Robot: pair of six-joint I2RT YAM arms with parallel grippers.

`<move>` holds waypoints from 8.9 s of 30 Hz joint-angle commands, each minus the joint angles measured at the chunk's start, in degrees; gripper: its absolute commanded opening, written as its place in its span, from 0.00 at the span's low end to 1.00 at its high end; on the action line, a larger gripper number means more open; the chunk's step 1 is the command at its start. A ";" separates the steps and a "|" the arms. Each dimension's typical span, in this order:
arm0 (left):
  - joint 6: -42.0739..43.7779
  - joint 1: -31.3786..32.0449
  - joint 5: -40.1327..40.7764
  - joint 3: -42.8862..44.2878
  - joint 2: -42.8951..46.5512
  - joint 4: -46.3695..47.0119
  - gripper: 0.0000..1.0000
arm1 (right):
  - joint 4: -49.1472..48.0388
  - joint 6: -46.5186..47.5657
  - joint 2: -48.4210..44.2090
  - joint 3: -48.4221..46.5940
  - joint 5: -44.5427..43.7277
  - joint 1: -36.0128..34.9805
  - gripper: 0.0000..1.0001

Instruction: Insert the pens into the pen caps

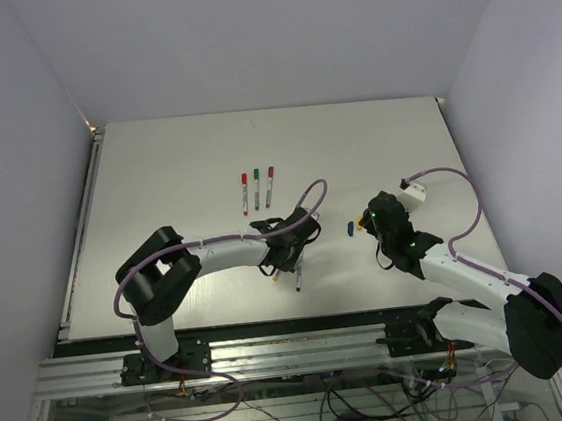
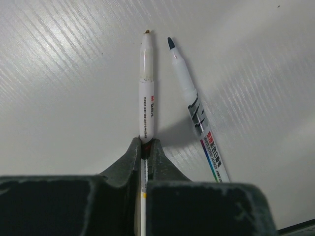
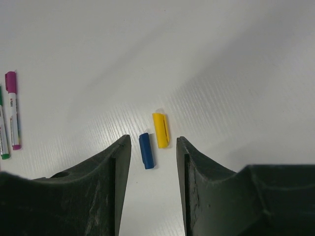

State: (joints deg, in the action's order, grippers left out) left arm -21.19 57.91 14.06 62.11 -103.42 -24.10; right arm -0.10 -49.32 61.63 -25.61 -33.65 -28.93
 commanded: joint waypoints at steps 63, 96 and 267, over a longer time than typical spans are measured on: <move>-2.23 -4.99 -6.37 -11.08 20.68 12.46 0.07 | 1.61 7.04 28.43 -11.48 7.67 3.66 0.25; -5.08 -6.04 -24.26 -16.53 20.17 42.16 0.07 | -20.40 13.72 -4.18 -2.25 19.25 3.70 0.00; -1.15 -19.30 2.00 22.18 -21.05 21.68 0.11 | -9.63 13.56 -8.76 -2.95 -0.46 -11.14 0.35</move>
State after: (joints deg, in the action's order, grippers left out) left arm -22.37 39.38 14.59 81.21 -121.80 1.34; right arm -9.47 -34.63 52.51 -29.34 -33.54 -40.12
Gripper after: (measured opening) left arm 0.101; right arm 0.355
